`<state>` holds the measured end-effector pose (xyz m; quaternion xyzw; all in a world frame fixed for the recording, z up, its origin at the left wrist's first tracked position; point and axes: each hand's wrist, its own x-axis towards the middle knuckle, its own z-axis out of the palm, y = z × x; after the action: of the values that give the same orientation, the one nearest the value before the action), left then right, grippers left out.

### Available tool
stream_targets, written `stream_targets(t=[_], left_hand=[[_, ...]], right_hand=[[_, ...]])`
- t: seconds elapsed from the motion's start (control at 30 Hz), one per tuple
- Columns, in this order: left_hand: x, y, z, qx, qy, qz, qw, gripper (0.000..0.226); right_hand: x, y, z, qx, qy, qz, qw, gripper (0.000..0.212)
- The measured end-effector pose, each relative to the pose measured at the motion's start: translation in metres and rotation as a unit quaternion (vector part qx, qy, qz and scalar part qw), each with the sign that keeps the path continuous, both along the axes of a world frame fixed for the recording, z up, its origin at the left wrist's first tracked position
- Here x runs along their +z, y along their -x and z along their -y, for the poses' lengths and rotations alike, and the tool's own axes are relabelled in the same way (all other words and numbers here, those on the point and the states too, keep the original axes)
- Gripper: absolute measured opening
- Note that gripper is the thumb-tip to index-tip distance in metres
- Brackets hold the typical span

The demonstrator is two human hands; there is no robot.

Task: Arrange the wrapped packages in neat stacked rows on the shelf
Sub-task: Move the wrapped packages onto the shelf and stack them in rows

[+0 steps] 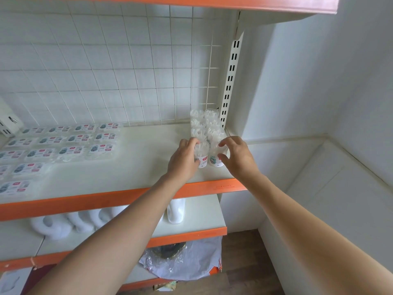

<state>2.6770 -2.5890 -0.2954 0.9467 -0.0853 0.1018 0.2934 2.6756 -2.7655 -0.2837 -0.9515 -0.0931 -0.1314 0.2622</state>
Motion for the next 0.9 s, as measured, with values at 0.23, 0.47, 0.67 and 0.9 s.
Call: stream_targets(t=[0.23,0.47,0.67,0.9], left_hand=[[-0.002,-0.006,0.004,0.009,0.002,-0.003,1.0,0.048],[-0.005,-0.012,0.007,0.007,0.031,-0.021,0.999,0.051],[-0.004,-0.015,0.009,0.001,0.051,-0.036,0.998,0.052],[-0.013,-0.016,0.003,-0.019,0.081,-0.031,0.996,0.062]], right_hand=[[-0.003,-0.004,0.001,0.001,0.016,0.013,1.0,0.03],[-0.003,-0.008,0.005,0.01,0.008,0.004,1.0,0.029],[-0.004,-0.013,0.005,0.009,0.01,-0.002,1.0,0.03],[-0.009,-0.012,0.008,0.012,-0.002,0.018,1.0,0.041]])
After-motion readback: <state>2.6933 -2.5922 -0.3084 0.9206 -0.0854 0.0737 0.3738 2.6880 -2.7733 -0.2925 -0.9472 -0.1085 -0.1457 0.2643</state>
